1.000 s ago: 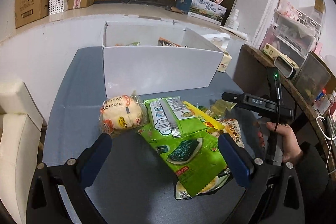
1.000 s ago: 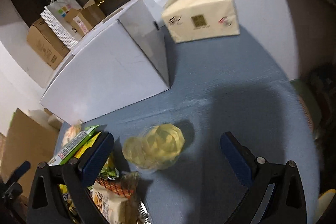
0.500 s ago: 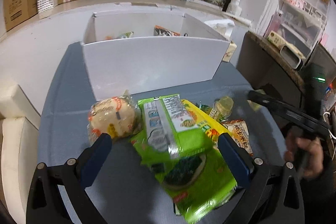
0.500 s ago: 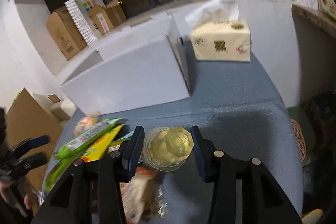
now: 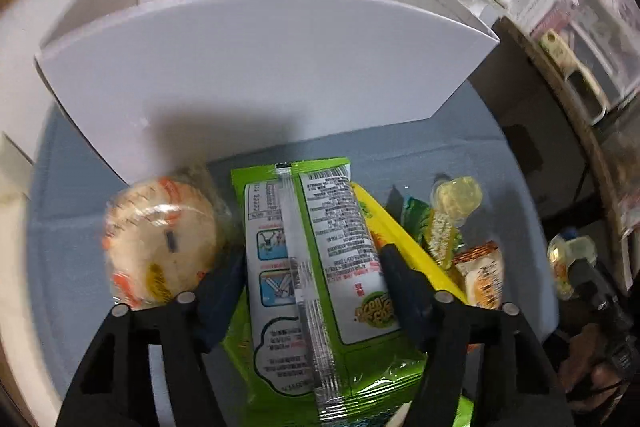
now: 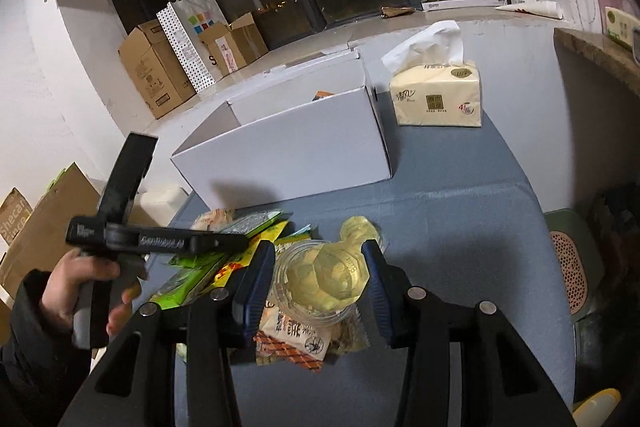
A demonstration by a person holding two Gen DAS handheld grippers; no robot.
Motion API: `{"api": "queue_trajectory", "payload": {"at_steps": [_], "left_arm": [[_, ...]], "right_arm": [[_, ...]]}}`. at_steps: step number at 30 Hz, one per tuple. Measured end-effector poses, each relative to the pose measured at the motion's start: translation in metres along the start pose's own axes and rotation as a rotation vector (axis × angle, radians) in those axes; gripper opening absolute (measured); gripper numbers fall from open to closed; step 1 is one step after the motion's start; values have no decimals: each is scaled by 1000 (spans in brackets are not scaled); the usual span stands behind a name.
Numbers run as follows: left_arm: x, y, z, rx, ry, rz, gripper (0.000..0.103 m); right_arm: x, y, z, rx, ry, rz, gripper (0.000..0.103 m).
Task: Organize snacks
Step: 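Grasp the clear jelly cup with the right tool while the left grasps the green snack bag, then place the jelly cup and green bag into the white box, opening both tools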
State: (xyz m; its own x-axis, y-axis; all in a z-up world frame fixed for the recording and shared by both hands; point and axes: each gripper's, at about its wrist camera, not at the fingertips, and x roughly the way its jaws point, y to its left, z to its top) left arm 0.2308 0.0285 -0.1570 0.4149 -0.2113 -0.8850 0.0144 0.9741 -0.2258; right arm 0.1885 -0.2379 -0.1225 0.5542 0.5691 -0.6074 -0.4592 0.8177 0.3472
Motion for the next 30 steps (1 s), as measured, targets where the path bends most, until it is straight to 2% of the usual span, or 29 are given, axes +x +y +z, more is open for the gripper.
{"api": "queue_trajectory", "payload": {"at_steps": [4,9,13,16,20,25,30], "left_arm": [[-25,-2,-11,13,-98,-58,67],[-87,-1,-25,23,-328,-63,67],[-123,2,-14,19,-473,19,67],[-139,7,3,2,-539,58,67],[-148,24,36,0,-583,97,67],[-133,36,88,2,-560,127,67],[-107,40,124,17,-527,138,68]], "right_arm": [[-1,1,-2,3,2,10,49],[-2,7,8,2,-27,37,49],[2,18,29,-17,-46,57,49],[10,33,56,-52,-59,73,49],[24,47,100,-80,-81,79,49],[56,58,159,-106,-90,60,49],[99,56,194,-86,-47,37,49]]}}
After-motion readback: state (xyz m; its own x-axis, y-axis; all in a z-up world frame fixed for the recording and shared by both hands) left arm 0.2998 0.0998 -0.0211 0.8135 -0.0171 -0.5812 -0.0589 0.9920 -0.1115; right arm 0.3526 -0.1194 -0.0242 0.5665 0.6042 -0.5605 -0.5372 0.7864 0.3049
